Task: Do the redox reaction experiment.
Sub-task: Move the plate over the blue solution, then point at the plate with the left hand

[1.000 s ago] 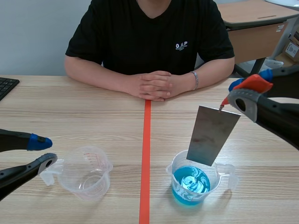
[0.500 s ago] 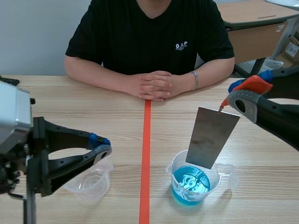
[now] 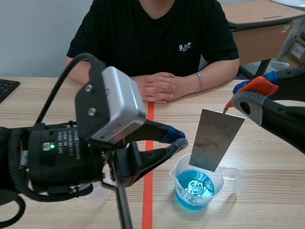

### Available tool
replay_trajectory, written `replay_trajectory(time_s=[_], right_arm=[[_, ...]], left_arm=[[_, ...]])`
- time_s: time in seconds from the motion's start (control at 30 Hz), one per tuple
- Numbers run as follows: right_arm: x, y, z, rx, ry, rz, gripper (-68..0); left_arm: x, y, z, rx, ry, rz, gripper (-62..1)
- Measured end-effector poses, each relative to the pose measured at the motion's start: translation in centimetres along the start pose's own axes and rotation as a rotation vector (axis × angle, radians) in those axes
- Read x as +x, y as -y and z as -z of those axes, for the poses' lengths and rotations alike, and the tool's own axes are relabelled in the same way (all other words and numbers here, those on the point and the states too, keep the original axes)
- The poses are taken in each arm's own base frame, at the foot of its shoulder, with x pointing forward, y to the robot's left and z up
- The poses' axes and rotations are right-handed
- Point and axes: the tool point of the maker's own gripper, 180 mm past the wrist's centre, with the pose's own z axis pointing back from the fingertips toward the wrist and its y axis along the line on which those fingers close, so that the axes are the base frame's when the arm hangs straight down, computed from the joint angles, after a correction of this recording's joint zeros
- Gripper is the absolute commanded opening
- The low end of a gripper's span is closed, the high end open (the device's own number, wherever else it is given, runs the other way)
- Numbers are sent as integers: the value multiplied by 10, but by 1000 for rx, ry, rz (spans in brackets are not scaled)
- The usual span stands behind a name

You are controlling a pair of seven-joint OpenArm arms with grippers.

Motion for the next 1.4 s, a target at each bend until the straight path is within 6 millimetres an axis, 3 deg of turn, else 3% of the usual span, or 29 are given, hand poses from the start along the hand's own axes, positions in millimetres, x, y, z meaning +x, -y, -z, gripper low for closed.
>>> replay_trajectory(time_s=[0.23, 0.33, 1.4], right_arm=[[0, 0, 0, 0, 3, 0, -660], [0, 0, 0, 0, 3, 0, -660], [1, 0, 0, 0, 6, 0, -660]], left_arm=[[-43, -12, 18, 41, -71, -56, -556], [-53, -18, 21, 54, -83, -66, -556], [-49, -21, 22, 57, -58, -62, -556]])
